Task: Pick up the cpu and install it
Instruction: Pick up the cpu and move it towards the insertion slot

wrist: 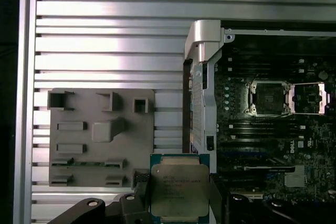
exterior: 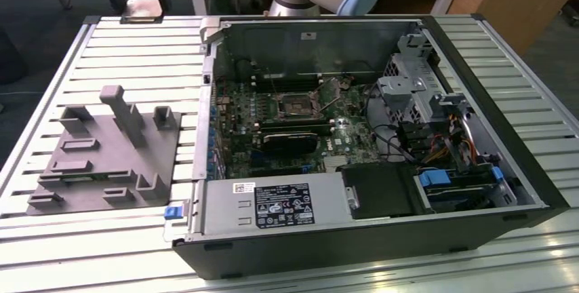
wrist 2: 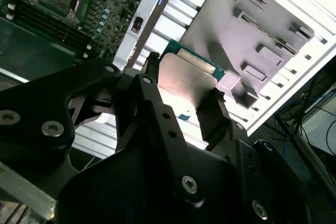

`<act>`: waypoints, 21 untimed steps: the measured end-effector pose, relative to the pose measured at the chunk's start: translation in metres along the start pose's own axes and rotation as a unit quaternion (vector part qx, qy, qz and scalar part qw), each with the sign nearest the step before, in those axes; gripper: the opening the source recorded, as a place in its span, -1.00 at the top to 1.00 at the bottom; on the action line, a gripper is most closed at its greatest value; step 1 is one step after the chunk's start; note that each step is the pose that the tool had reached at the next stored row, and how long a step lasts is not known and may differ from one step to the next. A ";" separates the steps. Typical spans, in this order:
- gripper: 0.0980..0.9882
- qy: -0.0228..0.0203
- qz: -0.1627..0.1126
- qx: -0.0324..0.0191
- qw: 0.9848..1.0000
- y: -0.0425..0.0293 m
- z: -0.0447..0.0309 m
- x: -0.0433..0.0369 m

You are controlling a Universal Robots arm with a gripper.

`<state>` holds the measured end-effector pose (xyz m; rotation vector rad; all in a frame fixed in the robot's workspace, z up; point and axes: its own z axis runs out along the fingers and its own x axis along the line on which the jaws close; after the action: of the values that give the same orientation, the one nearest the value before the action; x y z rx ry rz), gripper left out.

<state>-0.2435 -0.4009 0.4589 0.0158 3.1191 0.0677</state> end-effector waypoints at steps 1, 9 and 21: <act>0.01 0.000 0.000 0.000 1.000 0.0000 0.0004 -0.0007; 0.01 -0.001 0.000 0.000 1.000 0.0022 0.0095 -0.0222; 0.01 -0.001 0.000 0.000 1.000 0.0136 0.0316 -0.0757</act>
<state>-0.1670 -0.3868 0.4296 0.0159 3.1164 0.0678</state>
